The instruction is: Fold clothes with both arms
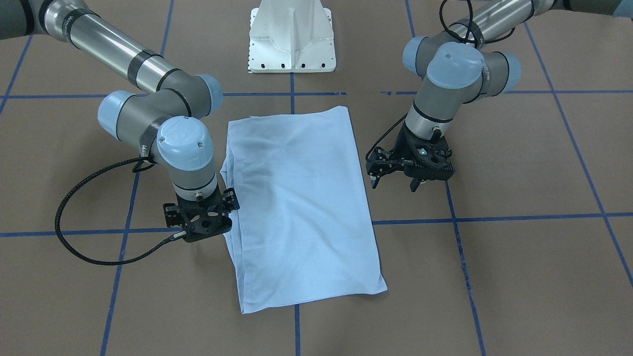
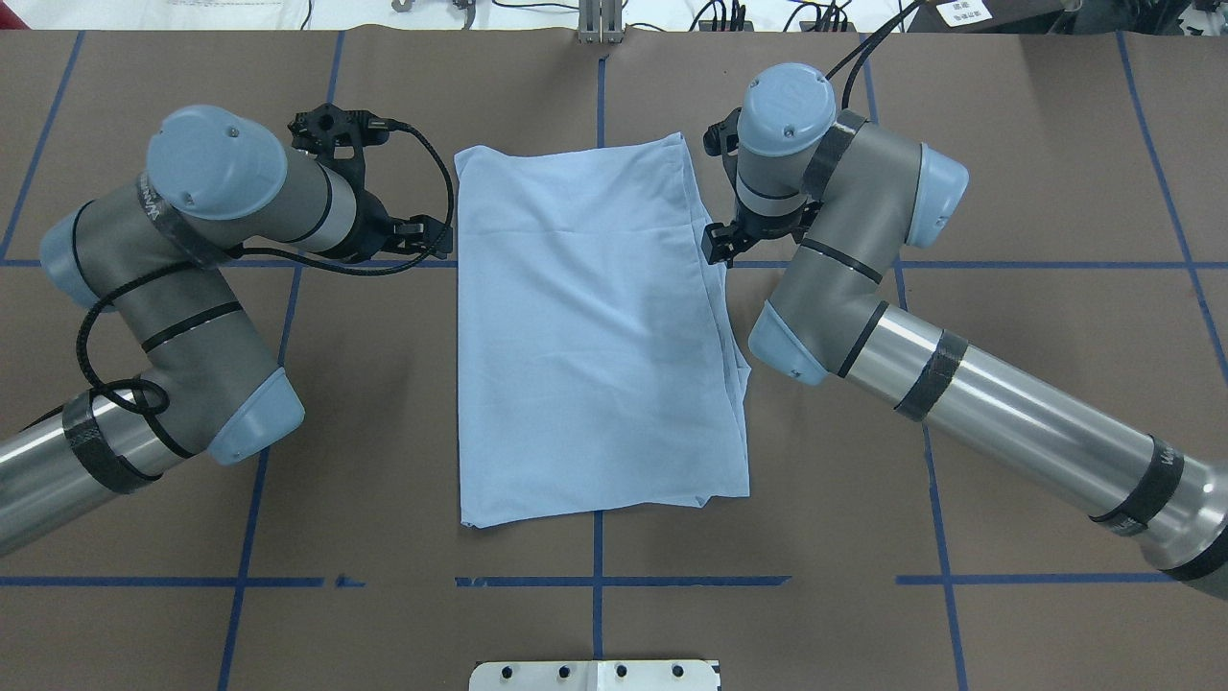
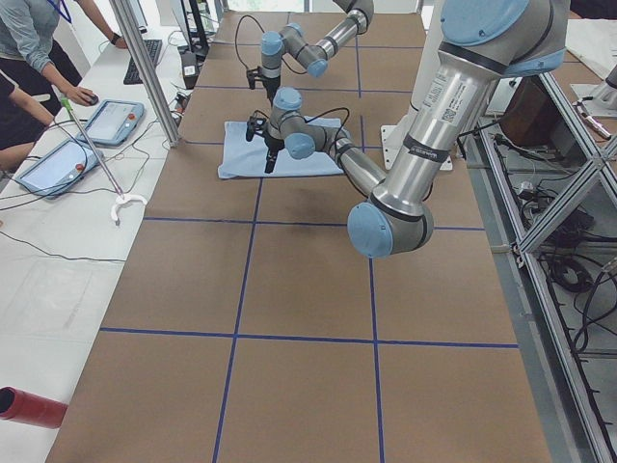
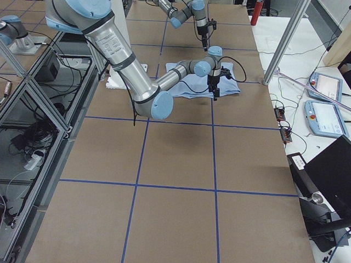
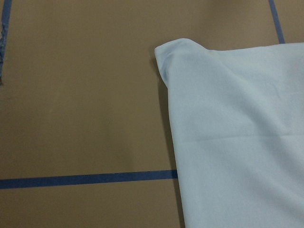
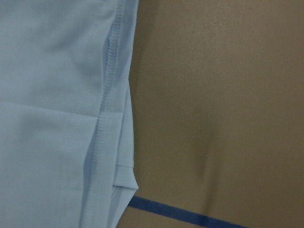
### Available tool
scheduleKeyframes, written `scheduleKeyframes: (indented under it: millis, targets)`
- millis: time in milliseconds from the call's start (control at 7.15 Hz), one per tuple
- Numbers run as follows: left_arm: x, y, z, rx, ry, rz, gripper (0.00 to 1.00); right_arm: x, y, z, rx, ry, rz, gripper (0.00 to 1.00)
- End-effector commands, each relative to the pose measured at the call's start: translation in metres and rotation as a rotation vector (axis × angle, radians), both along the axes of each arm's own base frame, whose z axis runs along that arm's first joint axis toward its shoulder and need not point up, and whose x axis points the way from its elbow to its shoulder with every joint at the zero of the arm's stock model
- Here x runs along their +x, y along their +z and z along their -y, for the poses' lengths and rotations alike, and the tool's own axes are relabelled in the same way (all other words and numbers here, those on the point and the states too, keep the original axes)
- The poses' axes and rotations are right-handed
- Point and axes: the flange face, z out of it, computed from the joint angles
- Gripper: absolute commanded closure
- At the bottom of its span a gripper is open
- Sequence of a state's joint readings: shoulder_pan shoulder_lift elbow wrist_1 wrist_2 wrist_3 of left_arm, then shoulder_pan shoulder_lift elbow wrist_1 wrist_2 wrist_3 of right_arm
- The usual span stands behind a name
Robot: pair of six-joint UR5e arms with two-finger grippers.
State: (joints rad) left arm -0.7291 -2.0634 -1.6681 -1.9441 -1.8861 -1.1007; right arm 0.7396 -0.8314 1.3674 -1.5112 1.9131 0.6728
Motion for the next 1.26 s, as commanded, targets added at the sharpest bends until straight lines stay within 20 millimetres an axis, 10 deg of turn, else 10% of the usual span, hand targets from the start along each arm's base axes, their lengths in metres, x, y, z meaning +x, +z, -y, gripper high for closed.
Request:
scheduleKeyframes:
  millis: [0,280,560,839,1119]
  targets:
    - [0.007,0.006,-0.025,-0.235,0.070,-0.096,0.00,0.042,-0.029,-0.039,0.014,0.003,0.110,0.00]
    - [0.024,-0.007,-0.125,-0.400,0.037,-0.165,0.00,0.076,-0.045,-0.093,-0.040,0.002,0.225,0.00]
    - [0.074,-0.019,-0.198,-0.587,-0.035,-0.184,0.00,0.060,-0.059,-0.122,-0.100,0.028,0.266,0.00]
    - [0.123,-0.009,-0.197,-0.617,-0.170,-0.073,0.01,0.042,-0.057,-0.138,-0.109,0.014,0.258,0.00]
    - [0.122,-0.008,-0.198,-0.617,-0.180,-0.065,0.04,0.037,-0.057,-0.140,-0.105,0.012,0.251,0.00]
